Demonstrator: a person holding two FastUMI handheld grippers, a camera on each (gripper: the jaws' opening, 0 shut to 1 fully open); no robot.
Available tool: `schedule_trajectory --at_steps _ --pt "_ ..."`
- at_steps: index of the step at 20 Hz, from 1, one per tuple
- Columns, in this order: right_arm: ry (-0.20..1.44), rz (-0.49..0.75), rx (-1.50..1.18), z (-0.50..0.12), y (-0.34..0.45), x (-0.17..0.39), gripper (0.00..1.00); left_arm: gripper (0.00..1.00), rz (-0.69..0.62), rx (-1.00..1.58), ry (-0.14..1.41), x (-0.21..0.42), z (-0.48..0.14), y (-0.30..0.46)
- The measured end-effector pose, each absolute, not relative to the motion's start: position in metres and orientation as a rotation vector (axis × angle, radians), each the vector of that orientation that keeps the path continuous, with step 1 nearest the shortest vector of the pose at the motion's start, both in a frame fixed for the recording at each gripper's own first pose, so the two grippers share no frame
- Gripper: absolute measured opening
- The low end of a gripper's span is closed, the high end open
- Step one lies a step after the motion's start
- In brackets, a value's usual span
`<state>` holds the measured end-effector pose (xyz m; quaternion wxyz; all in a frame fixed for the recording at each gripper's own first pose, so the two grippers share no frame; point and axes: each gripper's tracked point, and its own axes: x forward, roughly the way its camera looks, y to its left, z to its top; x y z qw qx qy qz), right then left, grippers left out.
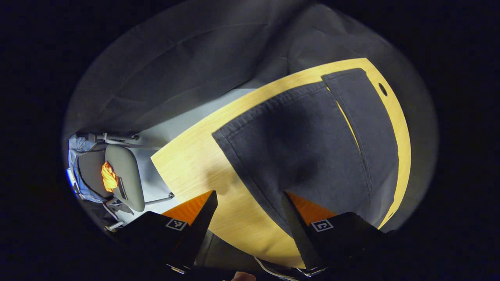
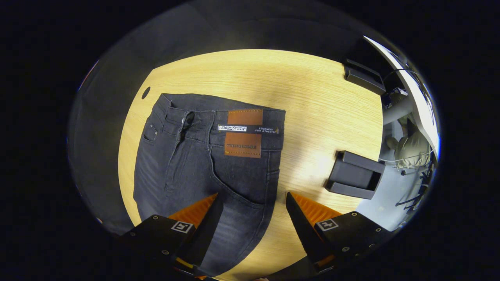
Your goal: Grasp the waist and the cuffs of the jeans and fold them to make the two legs overlap; first hold the waist and fold one-third of the jeans toward the cuffs, then hold the cuffs and fold the remaining one-third in the same direction to finish folding.
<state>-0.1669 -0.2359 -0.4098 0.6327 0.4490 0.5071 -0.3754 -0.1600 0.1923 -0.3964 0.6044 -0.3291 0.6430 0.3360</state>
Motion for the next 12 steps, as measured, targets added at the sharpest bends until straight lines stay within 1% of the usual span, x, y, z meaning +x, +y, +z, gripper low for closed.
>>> schedule_trajectory --at_steps 5,8,9,12 --pt "1.222 -0.889 0.958 -0.413 -0.237 -0.164 0.99 0.99 0.827 -0.828 1.495 -0.156 -0.403 0.192" --pt "1.28 -0.886 0.902 -0.416 -0.235 -0.164 0.97 0.99 0.845 -0.807 1.515 -0.158 -0.408 0.194" --pt "1.303 -0.876 0.89 -0.417 -0.235 -0.163 0.96 0.97 0.844 -0.794 1.506 -0.156 -0.409 0.196" --pt "1.344 -0.871 0.866 -0.417 -0.234 -0.164 0.97 0.98 0.855 -0.789 1.501 -0.157 -0.413 0.195"
